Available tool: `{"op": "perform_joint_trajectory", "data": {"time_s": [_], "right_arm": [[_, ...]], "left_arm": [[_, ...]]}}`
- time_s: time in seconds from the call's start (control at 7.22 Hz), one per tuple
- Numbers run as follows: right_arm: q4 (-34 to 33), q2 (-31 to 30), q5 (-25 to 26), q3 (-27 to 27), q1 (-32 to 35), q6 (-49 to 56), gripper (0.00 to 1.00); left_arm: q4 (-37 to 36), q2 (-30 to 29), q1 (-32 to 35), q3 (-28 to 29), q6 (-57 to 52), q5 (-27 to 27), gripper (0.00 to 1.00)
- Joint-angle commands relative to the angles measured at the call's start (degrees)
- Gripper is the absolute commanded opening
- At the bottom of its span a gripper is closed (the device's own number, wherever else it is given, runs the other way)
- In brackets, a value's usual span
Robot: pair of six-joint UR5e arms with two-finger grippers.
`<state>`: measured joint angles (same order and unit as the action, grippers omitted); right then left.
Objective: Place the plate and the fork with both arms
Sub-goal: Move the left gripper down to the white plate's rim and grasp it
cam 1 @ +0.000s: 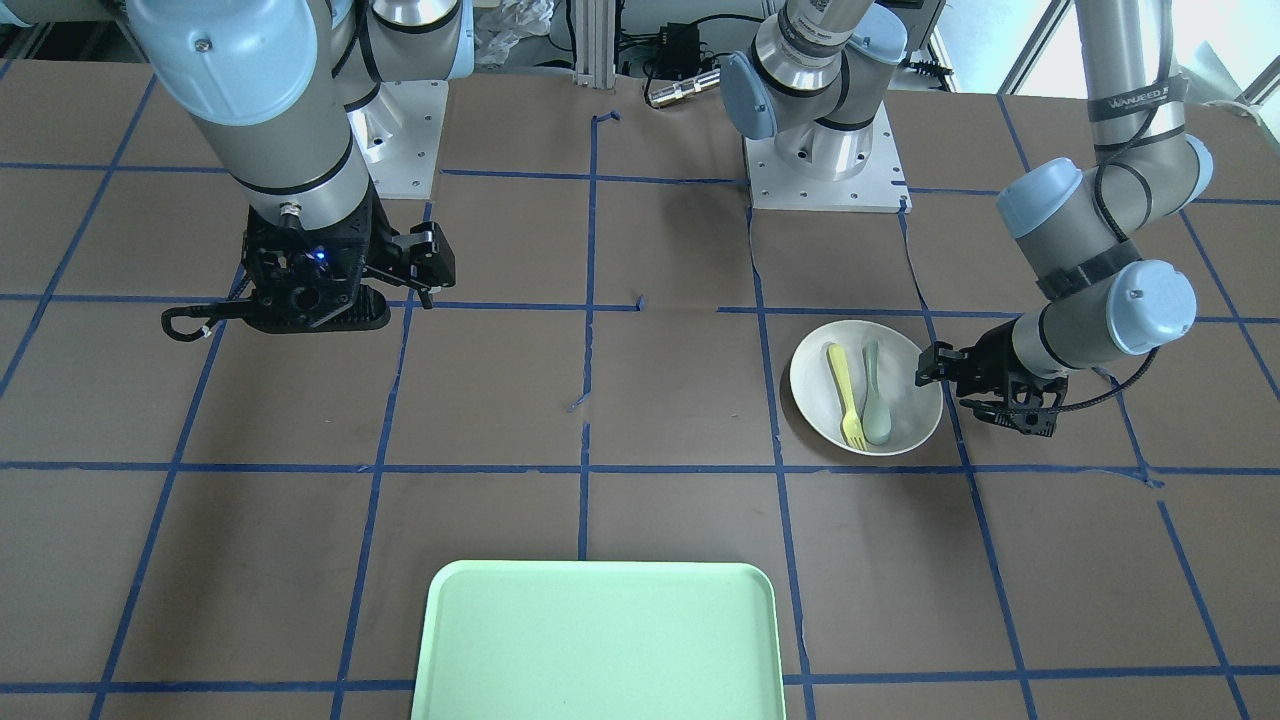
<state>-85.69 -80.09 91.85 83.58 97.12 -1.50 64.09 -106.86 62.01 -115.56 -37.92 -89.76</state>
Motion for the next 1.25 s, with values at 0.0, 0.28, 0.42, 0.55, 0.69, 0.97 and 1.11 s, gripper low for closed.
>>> {"op": "perform_joint_trajectory", "data": {"time_s": [0.0,0.28,0.42,0.55,0.69,0.97,1.11], "right_arm": [[0.0,0.02,0.09,0.0,0.09,0.09,1.0],[0.0,0.02,0.09,0.0,0.0,0.44,1.0],[0.09,0.11,0.26,0.0,0.09,0.53,1.0],[0.09,0.29,0.35,0.0,0.09,0.62,1.0],[0.09,0.29,0.27,0.0,0.0,0.62,1.0],[0.09,0.29,0.35,0.0,0.0,0.62,1.0],[0.09,0.29,0.35,0.0,0.0,0.53,1.0]], "left_arm": [[0.42,-0.1,0.04,-0.02,-0.05,-0.32,0.0],[0.68,-0.1,0.04,0.33,-0.4,-0.15,0.0],[0.68,0.42,0.04,0.51,-0.31,0.29,0.0],[1.21,1.55,0.04,0.68,0.47,2.82,0.0],[3.39,1.83,0.04,1.38,1.0,3.19,0.0],[11.71,1.92,-0.05,6.46,7.74,3.19,0.0],[15.67,1.83,0.04,9.27,9.95,3.45,0.0]]}}
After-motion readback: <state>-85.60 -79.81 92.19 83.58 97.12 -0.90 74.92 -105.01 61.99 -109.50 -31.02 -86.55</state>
